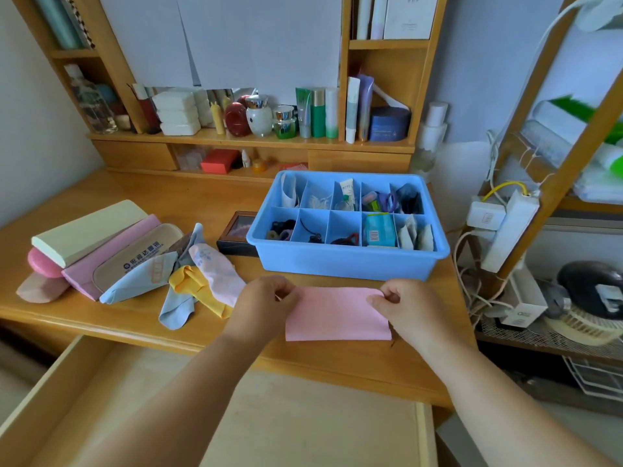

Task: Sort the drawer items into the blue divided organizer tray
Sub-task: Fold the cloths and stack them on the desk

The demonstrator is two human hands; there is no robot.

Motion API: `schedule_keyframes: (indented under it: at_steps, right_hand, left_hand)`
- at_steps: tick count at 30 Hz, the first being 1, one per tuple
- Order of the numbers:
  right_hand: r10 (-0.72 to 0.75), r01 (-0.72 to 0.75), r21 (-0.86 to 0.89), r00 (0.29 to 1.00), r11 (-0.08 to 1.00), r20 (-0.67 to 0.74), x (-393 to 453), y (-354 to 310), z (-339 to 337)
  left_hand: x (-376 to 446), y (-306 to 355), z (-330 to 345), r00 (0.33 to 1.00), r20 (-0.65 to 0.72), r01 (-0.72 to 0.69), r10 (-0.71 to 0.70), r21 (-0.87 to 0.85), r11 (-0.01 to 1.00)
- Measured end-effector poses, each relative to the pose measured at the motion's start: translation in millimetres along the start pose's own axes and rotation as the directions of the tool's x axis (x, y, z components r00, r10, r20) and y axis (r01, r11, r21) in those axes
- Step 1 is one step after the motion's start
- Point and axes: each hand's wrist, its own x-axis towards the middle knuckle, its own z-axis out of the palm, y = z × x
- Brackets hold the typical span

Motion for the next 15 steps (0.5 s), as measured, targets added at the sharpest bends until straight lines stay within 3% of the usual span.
schedule_keyframes:
  at_steps: [6,11,13,15]
  right_hand:
    - [0.056,-0.069,-0.228,0.997,0.971,-0.062,13.0,1.9,18.1]
    - [0.14,-0.125,-0.301,0.99,0.945,0.032,18.3,-3.7,11.7]
    - [0.14,-0.115,-0.269,0.987,0.956,0.076,18.3,-7.1,10.2]
    - [0.104,-0.095,-0.093,0.99,0.991,0.095,15.0,-7.6,7.3]
  left_hand:
    - [12.4,-8.2,15.7,0.999,-0.034,-0.034,0.039,0.146,0.989]
    - [28.0,4.8,9.8,0.969,0.21,0.065,-0.133,0.303,0.951]
    - [29.5,11.5,7.8,0.949,0.273,0.054,-0.158,0.354,0.934]
    - [24.3,11.5,5.4,0.96,0.256,0.039,-0.115,0.282,0.959]
